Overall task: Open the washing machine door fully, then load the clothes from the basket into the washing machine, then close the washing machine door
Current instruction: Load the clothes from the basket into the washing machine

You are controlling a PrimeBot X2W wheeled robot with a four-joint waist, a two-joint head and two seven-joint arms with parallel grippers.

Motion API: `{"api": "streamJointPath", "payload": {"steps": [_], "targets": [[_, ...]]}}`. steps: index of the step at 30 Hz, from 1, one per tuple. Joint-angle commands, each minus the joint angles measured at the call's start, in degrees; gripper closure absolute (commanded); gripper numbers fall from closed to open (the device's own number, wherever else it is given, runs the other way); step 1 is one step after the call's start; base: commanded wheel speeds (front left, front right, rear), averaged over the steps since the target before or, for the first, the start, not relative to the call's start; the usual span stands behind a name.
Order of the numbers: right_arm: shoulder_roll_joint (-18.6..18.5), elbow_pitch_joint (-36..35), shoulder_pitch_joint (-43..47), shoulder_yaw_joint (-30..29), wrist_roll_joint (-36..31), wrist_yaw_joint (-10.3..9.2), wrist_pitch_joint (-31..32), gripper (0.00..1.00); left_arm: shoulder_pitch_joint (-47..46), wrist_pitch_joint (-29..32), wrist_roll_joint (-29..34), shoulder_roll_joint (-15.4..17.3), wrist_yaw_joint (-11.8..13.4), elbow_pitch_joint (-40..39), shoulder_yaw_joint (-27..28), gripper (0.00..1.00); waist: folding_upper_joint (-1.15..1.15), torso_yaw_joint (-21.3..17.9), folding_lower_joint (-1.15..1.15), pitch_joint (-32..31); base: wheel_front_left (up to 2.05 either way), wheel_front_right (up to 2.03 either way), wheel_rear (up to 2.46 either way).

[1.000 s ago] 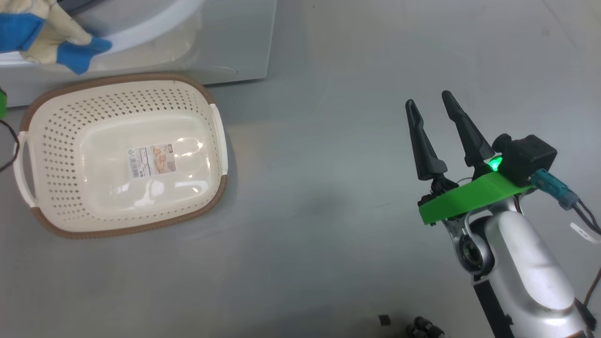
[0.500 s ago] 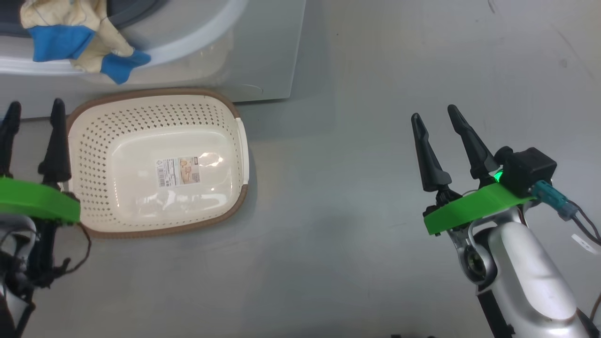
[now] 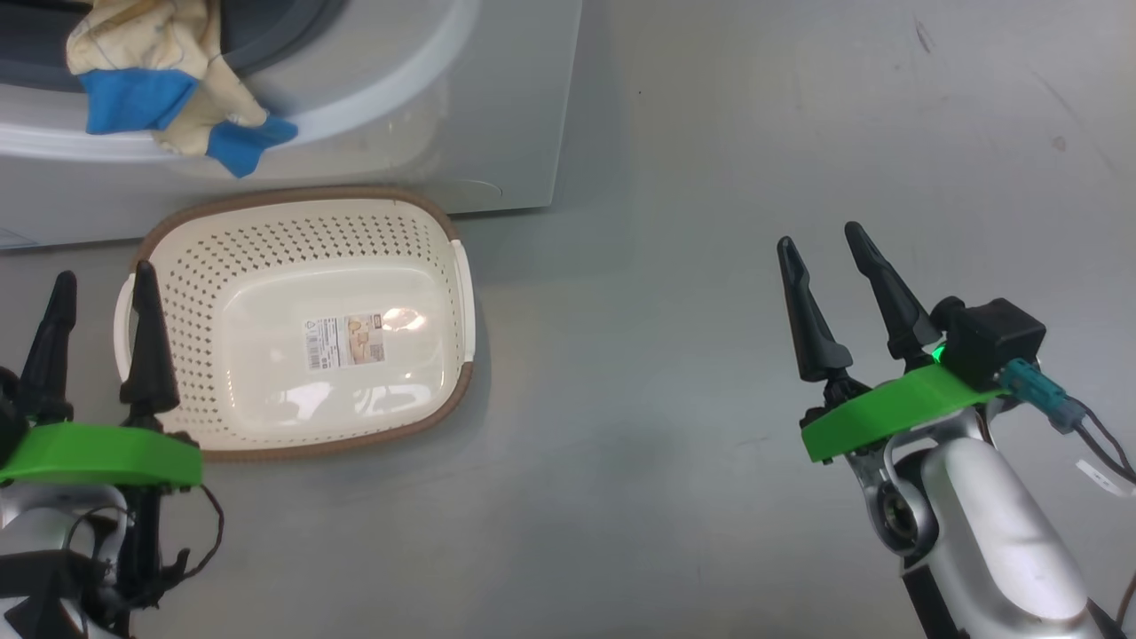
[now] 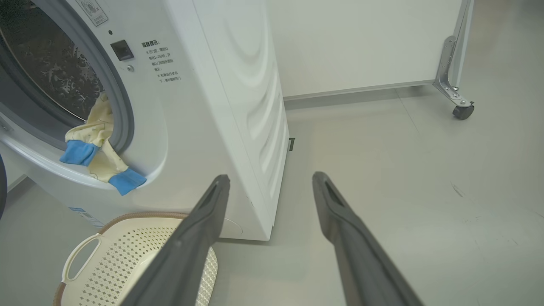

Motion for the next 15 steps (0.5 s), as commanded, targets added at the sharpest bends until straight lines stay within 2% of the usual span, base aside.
{"api": "streamJointPath", "payload": {"steps": [1, 7, 15], "targets": [[-0.3, -1.4, 0.3, 1.0, -0.5, 0.03, -0.4, 0.0, -0.4, -0.6, 0.8, 1.1, -0.4, -1.7, 3.3, 0.0, 0.0, 0.0, 0.01, 0.0, 0.0, 0.0, 0.0], [-0.3, -1.3, 0.4, 1.1, -0.2, 0.03, -0.4, 0.0, 0.2, -0.6, 4.1, -2.2, -2.5, -0.9, 5.8, 0.0, 0.0, -0.2, 0.01, 0.2, 0.0, 0.0, 0.0], [-0.3, -1.1, 0.3, 1.4, 0.0, 0.03, -0.4, 0.0, 0.0, -0.6, 6.1, -3.7, -4.0, 0.3, 7.4, 0.0, 0.0, -0.4, 0.01, -0.1, 0.0, 0.0, 0.0]]}}
